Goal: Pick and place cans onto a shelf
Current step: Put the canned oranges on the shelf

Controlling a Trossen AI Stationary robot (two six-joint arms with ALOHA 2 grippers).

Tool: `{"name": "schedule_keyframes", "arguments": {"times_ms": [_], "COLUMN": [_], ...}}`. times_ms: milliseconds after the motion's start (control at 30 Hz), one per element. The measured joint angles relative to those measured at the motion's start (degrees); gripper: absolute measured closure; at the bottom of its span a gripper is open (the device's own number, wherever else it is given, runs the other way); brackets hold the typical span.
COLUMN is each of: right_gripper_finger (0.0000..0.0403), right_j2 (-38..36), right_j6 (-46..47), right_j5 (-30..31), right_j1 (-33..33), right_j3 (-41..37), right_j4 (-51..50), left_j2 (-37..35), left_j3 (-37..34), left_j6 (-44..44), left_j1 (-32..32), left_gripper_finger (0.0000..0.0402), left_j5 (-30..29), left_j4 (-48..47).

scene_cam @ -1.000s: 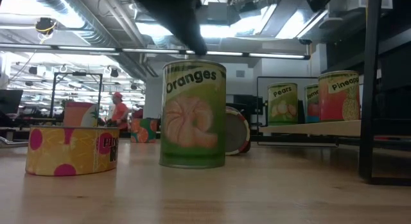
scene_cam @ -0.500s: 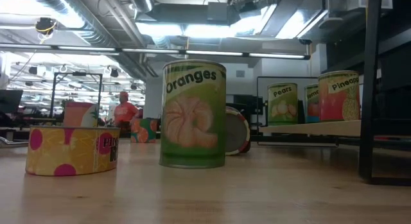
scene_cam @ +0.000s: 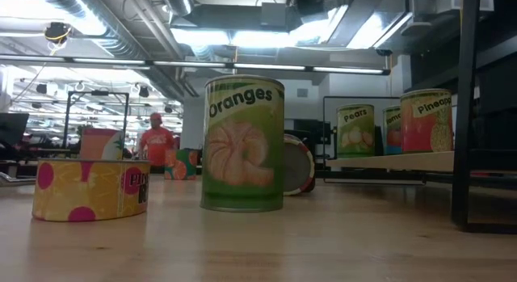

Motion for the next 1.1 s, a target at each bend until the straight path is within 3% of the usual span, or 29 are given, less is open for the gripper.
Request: {"name": "schedule_keyframes", "arguments": {"times_ms": [233, 433, 867, 1100], "right_gripper_finger": [0.0306, 0.0306, 0.0306, 0.0306], "right_j2": [8.8, 13.6, 14.8, 15.7], "right_j6": [-1.5, -1.5, -1.1, 0.1], "right_j5": [-0.1, -0.1, -0.1, 2.9], "right_j1": [0.0, 0.0, 0.0, 0.0], "right_j3": [13.4, 19.5, 20.1, 20.0], "right_j4": [-16.7, -23.7, -31.8, -33.9], "left_j2": [-3.2, -3.1, -3.1, -3.1], "left_j3": [-12.8, -18.8, -22.2, -22.2], "left_j6": [-1.1, -1.1, -1.1, -1.1], "left_j1": [-1.7, -1.8, -1.9, -1.9], "left_gripper_finger": [0.0331, 0.0331, 0.0331, 0.0331], "left_j5": [-0.1, -0.2, -0.3, -0.3], "left_j4": [11.9, 20.1, 26.1, 26.3]}}
